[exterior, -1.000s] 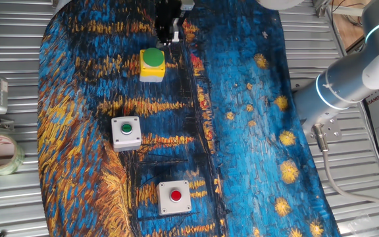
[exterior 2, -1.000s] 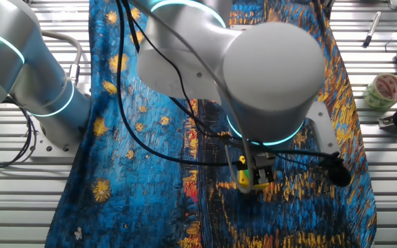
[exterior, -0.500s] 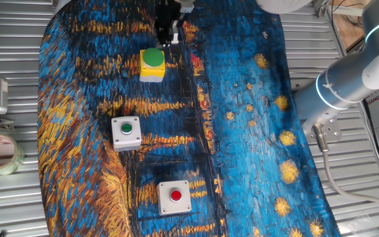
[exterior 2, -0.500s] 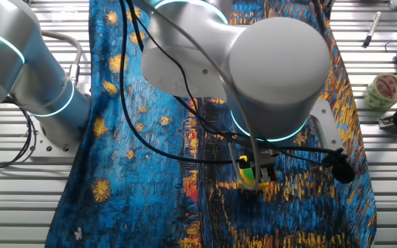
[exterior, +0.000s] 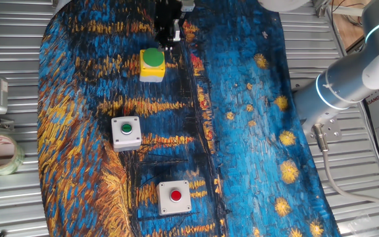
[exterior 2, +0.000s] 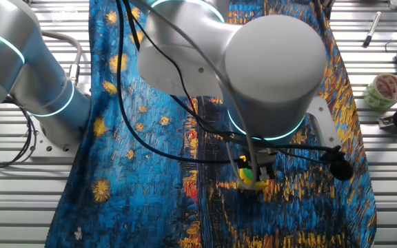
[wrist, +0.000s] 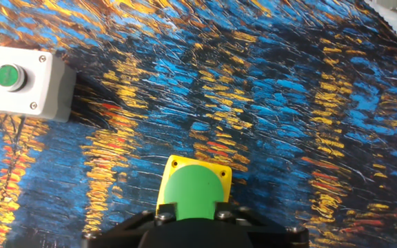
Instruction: Press three buttons from left to right in sequence
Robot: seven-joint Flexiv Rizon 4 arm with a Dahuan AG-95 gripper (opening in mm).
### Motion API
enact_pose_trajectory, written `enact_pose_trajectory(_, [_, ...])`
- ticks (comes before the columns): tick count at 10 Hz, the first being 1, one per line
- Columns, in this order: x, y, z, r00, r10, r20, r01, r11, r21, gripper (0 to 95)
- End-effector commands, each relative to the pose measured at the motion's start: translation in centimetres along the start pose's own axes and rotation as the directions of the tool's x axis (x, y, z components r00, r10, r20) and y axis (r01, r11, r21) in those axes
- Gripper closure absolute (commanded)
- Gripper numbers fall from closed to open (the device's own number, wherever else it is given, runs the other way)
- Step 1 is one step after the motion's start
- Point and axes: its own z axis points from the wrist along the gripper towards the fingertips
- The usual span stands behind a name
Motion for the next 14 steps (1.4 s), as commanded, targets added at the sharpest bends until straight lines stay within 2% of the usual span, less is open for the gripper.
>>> enact_pose_trajectory(1, [-0.2,0.3,0.0,1.0,0.004,0.0,-0.004,1.0,0.003,38.0])
enact_pose_trajectory(4, [-1.4,1.5,-0.2,1.0,0.024,-0.014,-0.024,1.0,0.004,38.0])
enact_pose_trajectory(10, [-3.2,5.1,0.3,0.997,0.079,-0.024,-0.079,0.997,0.015,38.0])
enact_pose_trajectory(14, [-4.6,7.6,1.4,0.994,0.108,-0.019,-0.107,0.994,0.037,38.0])
